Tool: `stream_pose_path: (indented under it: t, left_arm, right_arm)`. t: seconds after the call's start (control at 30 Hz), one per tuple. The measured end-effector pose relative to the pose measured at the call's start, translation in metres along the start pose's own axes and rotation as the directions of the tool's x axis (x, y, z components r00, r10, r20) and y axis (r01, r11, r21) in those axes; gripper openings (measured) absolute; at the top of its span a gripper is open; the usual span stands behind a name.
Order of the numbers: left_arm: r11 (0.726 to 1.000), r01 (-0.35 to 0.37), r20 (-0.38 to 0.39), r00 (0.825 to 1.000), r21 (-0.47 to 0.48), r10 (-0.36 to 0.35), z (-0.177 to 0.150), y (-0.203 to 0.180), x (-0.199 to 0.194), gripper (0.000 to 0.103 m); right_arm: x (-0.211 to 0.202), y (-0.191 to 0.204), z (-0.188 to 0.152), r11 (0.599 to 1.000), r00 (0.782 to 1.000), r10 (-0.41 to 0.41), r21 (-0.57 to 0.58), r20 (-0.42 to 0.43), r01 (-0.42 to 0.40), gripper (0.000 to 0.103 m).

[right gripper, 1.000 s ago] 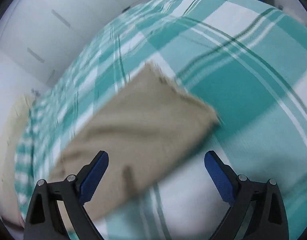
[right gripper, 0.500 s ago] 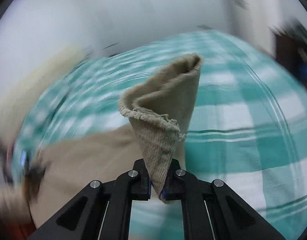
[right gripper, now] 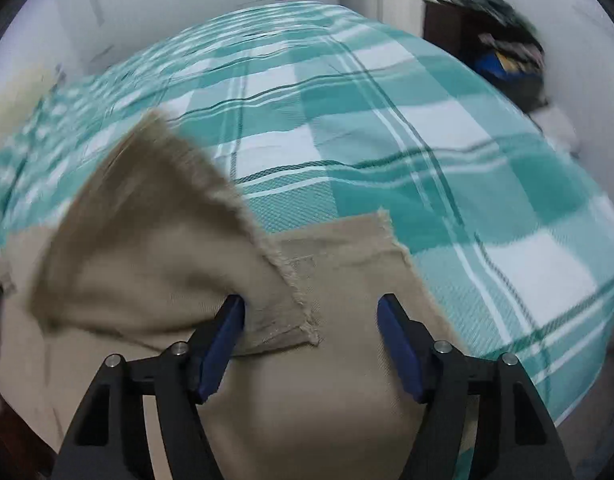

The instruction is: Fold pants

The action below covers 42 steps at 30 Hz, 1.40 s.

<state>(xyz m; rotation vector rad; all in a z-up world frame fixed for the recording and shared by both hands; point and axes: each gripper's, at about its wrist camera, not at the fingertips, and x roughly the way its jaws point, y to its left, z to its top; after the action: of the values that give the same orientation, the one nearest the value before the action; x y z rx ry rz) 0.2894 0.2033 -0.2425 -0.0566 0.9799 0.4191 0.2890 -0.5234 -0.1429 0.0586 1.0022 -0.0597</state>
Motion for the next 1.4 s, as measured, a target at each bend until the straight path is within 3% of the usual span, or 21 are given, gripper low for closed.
stream_pose_path:
  t: [0.13, 0.23, 0.37, 0.43, 0.5, 0.6, 0.7, 0.8, 0.87, 0.93, 1.03, 1.07, 1.13, 1.23, 1.33, 1.4]
  left_arm:
    - [1.0, 0.009, -0.035, 0.999, 0.011, -0.009, 0.001, 0.001, -0.009, 0.102]
    - [1.0, 0.021, -0.047, 0.999, 0.02, -0.02, -0.005, 0.0, -0.028, 0.102]
    - [0.993, 0.111, -0.05, 0.993, 0.046, -0.109, -0.025, -0.006, -0.063, 0.102]
    - [0.982, 0.177, -0.059, 0.983, 0.064, -0.173, -0.04, -0.013, -0.078, 0.102]
    - [0.976, 0.193, -0.058, 0.98, 0.1, -0.188, -0.058, -0.026, -0.088, 0.102]
    - [0.974, 0.169, -0.091, 0.984, 0.153, -0.156, -0.082, -0.051, -0.081, 0.102]
    - [0.982, 0.148, -0.038, 0.989, 0.118, -0.144, -0.092, -0.051, -0.079, 0.103]
    - [0.983, 0.163, -0.063, 0.986, 0.089, -0.158, -0.088, -0.046, -0.08, 0.103]
    - [0.98, 0.176, -0.064, 0.983, 0.092, -0.17, -0.09, -0.043, -0.082, 0.103]
    - [0.979, 0.182, -0.052, 0.983, 0.095, -0.178, -0.092, -0.042, -0.082, 0.103]
    - [0.979, 0.183, -0.041, 0.983, 0.094, -0.18, -0.094, -0.042, -0.081, 0.103]
    - [0.978, 0.184, -0.039, 0.983, 0.095, -0.181, -0.093, -0.043, -0.081, 0.103]
    - [0.977, 0.19, -0.028, 0.982, 0.092, -0.188, -0.095, -0.042, -0.081, 0.103]
    - [0.978, 0.191, -0.01, 0.982, 0.09, -0.19, -0.097, -0.042, -0.081, 0.103]
    - [0.978, 0.187, -0.006, 0.982, 0.091, -0.188, -0.097, -0.043, -0.08, 0.103]
    - [0.978, 0.186, -0.006, 0.982, 0.091, -0.187, -0.097, -0.043, -0.08, 0.103]
  right_arm:
    - [-0.028, 0.029, 0.0, 0.994, 0.993, -0.079, -0.074, 0.093, 0.086, 0.075]
    - [-0.039, 0.033, 0.0, 0.983, 0.986, -0.141, -0.104, 0.087, 0.149, 0.079]
    - [-0.057, -0.016, -0.012, 0.973, 0.974, -0.222, 0.068, 0.038, 0.219, 0.079]
    - [-0.07, -0.026, -0.013, 0.977, 0.982, -0.178, 0.132, 0.054, 0.17, 0.079]
    - [-0.079, -0.018, -0.009, 0.988, 0.994, -0.085, 0.138, 0.075, 0.074, 0.079]
    - [-0.07, 0.023, 0.017, 0.99, 0.996, 0.085, 0.113, 0.039, -0.089, 0.079]
    - [-0.053, 0.085, 0.051, 0.986, 0.988, 0.158, 0.048, -0.003, -0.157, 0.079]
    - [-0.02, 0.142, 0.091, 0.991, 0.992, 0.112, -0.064, -0.051, -0.115, 0.079]
    - [0.005, 0.173, 0.113, 0.99, 0.997, 0.035, -0.136, -0.066, -0.044, 0.079]
    - [0.03, 0.193, 0.122, 0.976, 0.992, -0.001, -0.217, -0.124, -0.026, 0.079]
    - [0.064, 0.221, 0.099, 0.876, 0.944, -0.193, -0.481, -0.268, 0.042, 0.077]
    - [0.065, 0.224, 0.085, 0.825, 0.921, -0.273, -0.56, -0.278, 0.075, 0.074]
    - [0.046, 0.215, 0.058, 0.769, 0.909, -0.328, -0.632, -0.259, 0.097, 0.074]
    - [-0.001, 0.17, 0.012, 0.783, 0.906, -0.337, -0.611, -0.258, 0.117, 0.076]
    - [-0.036, 0.113, -0.025, 0.801, 0.89, -0.395, -0.559, -0.226, 0.214, 0.075]
    - [-0.063, 0.081, -0.037, 0.869, 0.913, -0.363, -0.42, -0.184, 0.261, 0.075]
